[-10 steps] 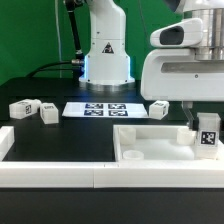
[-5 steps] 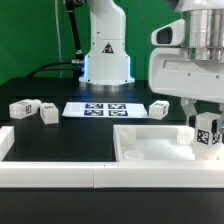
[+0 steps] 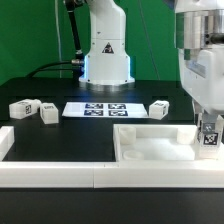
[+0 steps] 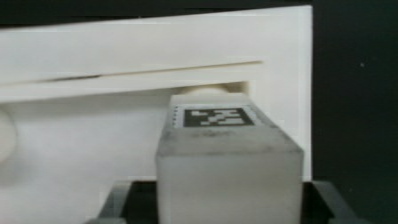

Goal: Assemble square table

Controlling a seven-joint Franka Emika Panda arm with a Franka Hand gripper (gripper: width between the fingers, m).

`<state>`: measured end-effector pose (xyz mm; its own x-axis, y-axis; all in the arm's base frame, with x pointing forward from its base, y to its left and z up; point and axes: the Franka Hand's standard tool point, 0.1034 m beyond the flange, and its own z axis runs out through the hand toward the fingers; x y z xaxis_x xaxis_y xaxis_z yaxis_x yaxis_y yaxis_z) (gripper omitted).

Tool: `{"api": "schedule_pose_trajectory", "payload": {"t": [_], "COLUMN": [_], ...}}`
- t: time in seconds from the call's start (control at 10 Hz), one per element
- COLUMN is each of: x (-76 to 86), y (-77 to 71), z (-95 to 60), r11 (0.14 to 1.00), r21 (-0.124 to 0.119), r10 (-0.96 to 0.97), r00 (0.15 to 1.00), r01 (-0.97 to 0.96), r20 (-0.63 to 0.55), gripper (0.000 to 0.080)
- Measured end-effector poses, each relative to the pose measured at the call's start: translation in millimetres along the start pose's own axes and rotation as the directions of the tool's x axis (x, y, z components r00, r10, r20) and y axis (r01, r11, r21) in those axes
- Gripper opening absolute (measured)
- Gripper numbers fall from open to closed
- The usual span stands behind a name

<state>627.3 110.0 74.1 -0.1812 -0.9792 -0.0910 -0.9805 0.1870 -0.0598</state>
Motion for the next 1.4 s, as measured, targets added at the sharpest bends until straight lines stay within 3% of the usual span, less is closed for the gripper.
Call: {"api": "schedule_pose_trajectory", "payload": {"t": [0.1,0.2,0.3,0.4,0.5,1.0,1.2,1.4], "x": [-0.3,-0.2,-0.8,-6.0,-11.1,-12.0,-12.4,-7.1], "y": [0.4,0.3,0.6,-0.8,-1.5,1.7,2.0,-0.2], "z": [0.5,0.5,0.8,1.9,2.7,4.0,4.9,4.8], "r11": [1.000,1.000,0.999,0.978,0.920,0.742,0.341,0.085], "r21": [-0.001,0.000,-0.001,0.021,0.046,0.041,-0.022,-0.046], "r10": [0.023,0.004,-0.040,-0.208,-0.388,-0.669,-0.938,-0.994], "r00": [1.000,1.000,0.999,0.978,0.922,0.743,0.338,0.081], "r01": [-0.023,-0.004,0.040,0.208,0.388,0.670,0.940,0.995], "r20": [0.000,0.000,0.000,-0.005,-0.013,-0.032,-0.080,-0.074], "gripper": [0.0386,0.0386,0.0566,0.0566,0.0632,0.0649,0.0649,0.0649]}}
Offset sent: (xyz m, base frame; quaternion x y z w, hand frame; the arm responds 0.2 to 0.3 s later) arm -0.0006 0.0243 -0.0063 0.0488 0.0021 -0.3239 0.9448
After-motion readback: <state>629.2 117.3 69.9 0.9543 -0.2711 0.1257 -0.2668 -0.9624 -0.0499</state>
